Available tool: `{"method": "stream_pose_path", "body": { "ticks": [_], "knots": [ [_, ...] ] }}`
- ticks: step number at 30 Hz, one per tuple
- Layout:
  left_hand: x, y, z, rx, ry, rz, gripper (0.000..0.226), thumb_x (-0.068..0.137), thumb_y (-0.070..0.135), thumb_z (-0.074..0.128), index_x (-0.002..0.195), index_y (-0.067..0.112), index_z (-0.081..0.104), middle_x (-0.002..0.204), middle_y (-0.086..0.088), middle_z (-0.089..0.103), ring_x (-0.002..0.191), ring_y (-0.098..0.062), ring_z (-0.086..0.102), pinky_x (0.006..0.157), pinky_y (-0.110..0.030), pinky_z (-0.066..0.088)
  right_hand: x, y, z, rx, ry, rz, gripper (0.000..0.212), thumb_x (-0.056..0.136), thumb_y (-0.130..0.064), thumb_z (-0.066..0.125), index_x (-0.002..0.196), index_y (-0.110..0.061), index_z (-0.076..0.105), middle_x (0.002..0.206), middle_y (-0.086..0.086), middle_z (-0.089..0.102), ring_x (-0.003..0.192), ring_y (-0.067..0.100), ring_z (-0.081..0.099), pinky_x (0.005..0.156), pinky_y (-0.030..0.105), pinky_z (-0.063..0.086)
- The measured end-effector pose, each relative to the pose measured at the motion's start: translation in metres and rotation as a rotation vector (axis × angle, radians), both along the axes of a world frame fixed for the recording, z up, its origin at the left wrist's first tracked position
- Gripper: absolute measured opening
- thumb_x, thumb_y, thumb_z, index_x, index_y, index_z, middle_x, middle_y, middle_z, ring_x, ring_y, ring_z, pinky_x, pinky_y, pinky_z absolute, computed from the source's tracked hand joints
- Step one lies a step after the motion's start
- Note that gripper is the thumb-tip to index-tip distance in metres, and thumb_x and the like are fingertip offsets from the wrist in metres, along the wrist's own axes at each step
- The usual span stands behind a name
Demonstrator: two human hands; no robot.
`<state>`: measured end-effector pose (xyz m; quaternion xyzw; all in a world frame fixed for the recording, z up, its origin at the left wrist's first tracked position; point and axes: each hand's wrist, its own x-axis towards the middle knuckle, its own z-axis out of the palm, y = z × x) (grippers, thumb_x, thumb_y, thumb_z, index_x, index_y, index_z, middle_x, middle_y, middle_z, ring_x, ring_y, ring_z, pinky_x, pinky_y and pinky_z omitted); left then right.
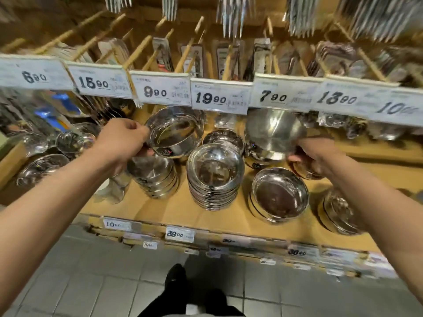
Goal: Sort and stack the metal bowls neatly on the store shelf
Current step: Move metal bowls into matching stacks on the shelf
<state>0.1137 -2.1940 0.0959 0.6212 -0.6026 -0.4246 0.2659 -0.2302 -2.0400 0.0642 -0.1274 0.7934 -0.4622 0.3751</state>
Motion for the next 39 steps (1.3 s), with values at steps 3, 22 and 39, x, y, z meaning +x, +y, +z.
{"method": "stream_pose_path", "body": {
  "ticks": [3, 22, 39],
  "knots": [
    [-0.004, 0.022, 0.007, 0.011, -0.021, -0.032, 0.016, 0.096, 0.008, 0.058, 0.086, 0.003, 0.069, 0.074, -0.015, 0.070, 0.050, -0.018, 0.071, 0.060, -0.047, 0.064, 0.005, 0.035, 0.014, 0.033, 0.034, -0.028, 0.014, 0.099, -0.008, 0.062, 0.088, -0.001, 0.058, 0.067, 0.013, 0.070, 0.026, 0.006, 0.054, 0.025, 0.017, 0.038],
    [-0.045, 0.086, 0.018, 0.059, -0.021, -0.434, 0.022, 0.098, 0.010, 0.054, 0.078, 0.007, 0.061, 0.074, -0.018, 0.074, 0.059, -0.018, 0.074, 0.045, -0.023, 0.051, 0.034, 0.185, 0.023, -0.062, -0.004, -0.288, 0.005, 0.094, 0.008, 0.059, 0.091, 0.009, 0.062, 0.084, 0.023, 0.064, 0.062, 0.028, 0.068, 0.044, 0.023, 0.058],
    [-0.104, 0.135, 0.019, 0.095, -0.091, -0.563, 0.010, 0.093, 0.014, 0.059, 0.083, 0.013, 0.056, 0.075, -0.014, 0.072, 0.071, -0.023, 0.077, 0.079, -0.043, 0.061, -0.008, 0.264, 0.024, -0.142, -0.011, -0.423, 0.010, 0.095, 0.004, 0.058, 0.090, 0.004, 0.066, 0.095, 0.023, 0.068, 0.058, 0.025, 0.073, 0.049, 0.022, 0.060]
  ]
}}
